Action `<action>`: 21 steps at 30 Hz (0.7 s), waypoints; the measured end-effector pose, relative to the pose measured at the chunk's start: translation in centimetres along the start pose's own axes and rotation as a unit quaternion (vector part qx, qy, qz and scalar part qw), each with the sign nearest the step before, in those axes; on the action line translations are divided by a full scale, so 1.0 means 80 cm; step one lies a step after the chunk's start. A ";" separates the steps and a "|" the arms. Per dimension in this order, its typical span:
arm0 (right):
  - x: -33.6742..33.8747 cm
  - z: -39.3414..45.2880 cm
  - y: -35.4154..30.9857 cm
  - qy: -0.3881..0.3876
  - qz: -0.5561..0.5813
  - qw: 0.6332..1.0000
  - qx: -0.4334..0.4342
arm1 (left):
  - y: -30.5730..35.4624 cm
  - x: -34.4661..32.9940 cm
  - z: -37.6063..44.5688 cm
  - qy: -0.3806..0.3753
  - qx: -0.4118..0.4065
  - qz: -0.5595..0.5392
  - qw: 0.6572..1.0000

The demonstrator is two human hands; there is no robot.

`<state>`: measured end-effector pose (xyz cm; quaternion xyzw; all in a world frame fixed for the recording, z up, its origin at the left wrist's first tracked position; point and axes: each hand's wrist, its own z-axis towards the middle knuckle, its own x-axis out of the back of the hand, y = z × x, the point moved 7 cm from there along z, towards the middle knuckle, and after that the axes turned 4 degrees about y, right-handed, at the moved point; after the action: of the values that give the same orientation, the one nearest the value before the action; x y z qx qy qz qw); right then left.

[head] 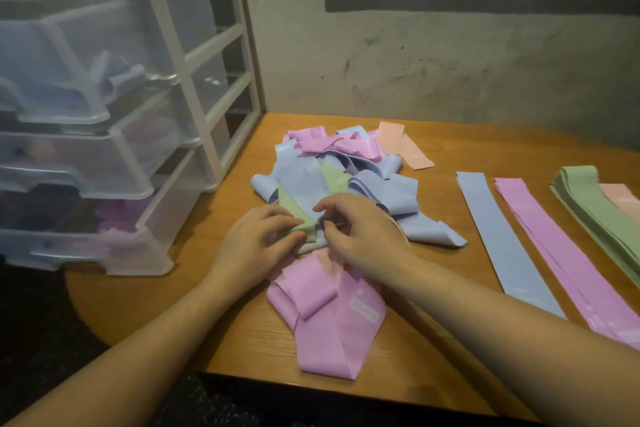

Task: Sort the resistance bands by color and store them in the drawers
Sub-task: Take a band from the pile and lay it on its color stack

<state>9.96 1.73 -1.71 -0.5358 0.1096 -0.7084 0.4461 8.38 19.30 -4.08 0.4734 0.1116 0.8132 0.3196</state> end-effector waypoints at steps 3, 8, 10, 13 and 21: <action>-0.006 -0.011 -0.004 0.037 -0.013 0.998 0.042 | 0.005 0.008 -0.005 0.027 -0.010 0.007 1.000; -0.010 -0.028 0.006 0.066 -0.031 0.993 0.090 | 0.020 0.005 -0.011 0.009 -0.087 0.037 0.996; -0.004 -0.031 0.003 0.097 -0.029 0.989 0.105 | 0.026 0.004 -0.013 0.003 -0.111 0.042 0.993; -0.002 -0.031 0.001 0.108 -0.036 0.987 0.113 | 0.029 0.007 -0.015 0.006 -0.103 0.028 0.994; -0.002 -0.034 0.001 0.105 -0.005 0.987 0.120 | 0.048 -0.001 -0.014 -0.038 -0.006 -0.080 0.996</action>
<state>7.71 0.92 -2.95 -0.4012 0.0675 -0.7713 0.4895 5.90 16.44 -2.84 0.4914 0.1315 0.7673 0.3905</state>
